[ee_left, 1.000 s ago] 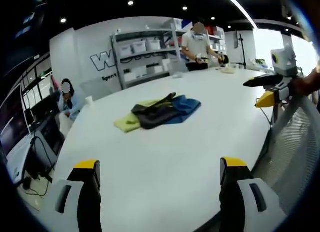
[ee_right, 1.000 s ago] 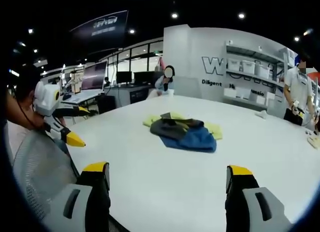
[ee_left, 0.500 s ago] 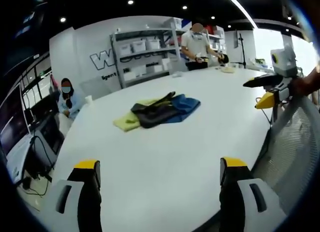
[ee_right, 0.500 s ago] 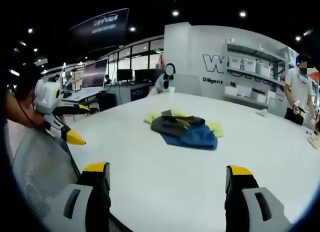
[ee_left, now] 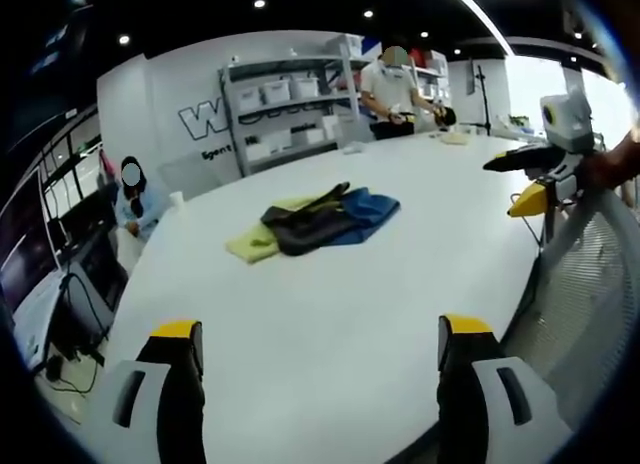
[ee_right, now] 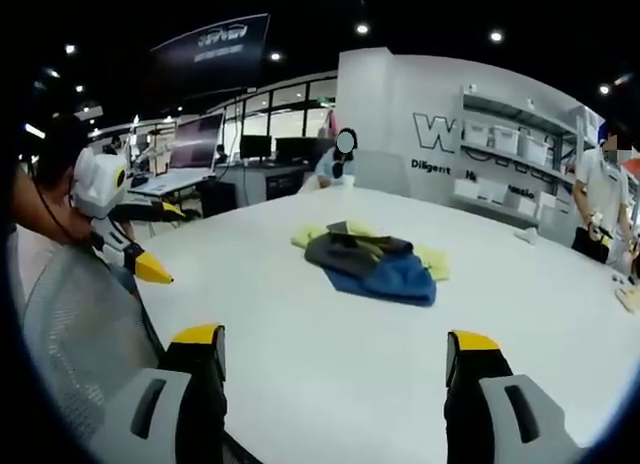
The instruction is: Fold the garment on the visible template until the final outline fits inside the template.
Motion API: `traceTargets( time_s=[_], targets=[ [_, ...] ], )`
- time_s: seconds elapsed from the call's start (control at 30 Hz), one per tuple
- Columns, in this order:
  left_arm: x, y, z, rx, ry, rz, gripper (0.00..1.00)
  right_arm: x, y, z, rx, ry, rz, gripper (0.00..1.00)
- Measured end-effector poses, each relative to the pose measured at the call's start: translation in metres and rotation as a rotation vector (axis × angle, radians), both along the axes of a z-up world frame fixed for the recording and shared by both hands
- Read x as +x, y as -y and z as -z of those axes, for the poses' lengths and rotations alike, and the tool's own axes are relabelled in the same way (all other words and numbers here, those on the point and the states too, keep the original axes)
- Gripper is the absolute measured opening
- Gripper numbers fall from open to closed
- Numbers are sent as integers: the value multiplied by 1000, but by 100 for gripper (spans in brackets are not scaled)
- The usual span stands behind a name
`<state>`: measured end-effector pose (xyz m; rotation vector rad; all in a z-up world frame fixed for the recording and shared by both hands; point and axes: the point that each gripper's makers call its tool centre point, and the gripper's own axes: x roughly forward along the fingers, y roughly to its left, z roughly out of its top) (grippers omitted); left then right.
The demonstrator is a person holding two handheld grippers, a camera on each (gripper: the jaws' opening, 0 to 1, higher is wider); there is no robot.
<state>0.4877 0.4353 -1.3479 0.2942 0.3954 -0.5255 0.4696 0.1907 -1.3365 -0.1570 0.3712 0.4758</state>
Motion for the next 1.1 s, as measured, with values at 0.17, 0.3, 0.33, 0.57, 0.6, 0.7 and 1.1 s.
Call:
traceTargets(
  time_s=[0.17, 0.3, 0.33, 0.57, 0.6, 0.7, 1.1],
  targets=[
    [1, 0, 0, 9, 3, 4, 96, 0, -1, 3, 1, -17, -4, 89],
    [2, -1, 0, 20, -9, 3, 96, 0, 1, 3, -24, -17, -8, 90],
    [3, -2, 0, 18, -9, 5, 96, 1, 2, 3, -30, -19, -9, 90],
    [9, -3, -1, 48, -25, 32, 94, 9, 4, -7, -36, -15, -17, 91],
    [11, -2, -2, 47, -22, 38, 94, 12, 3, -8, -36, -13, -21, 91],
    [18, 0, -6, 52, -18, 58, 93, 17, 2, -7, -48, -17, -30, 89],
    [41, 15, -7, 51, -32, 148, 84, 34, 2, 6, -138, -48, -91, 87]
  ],
)
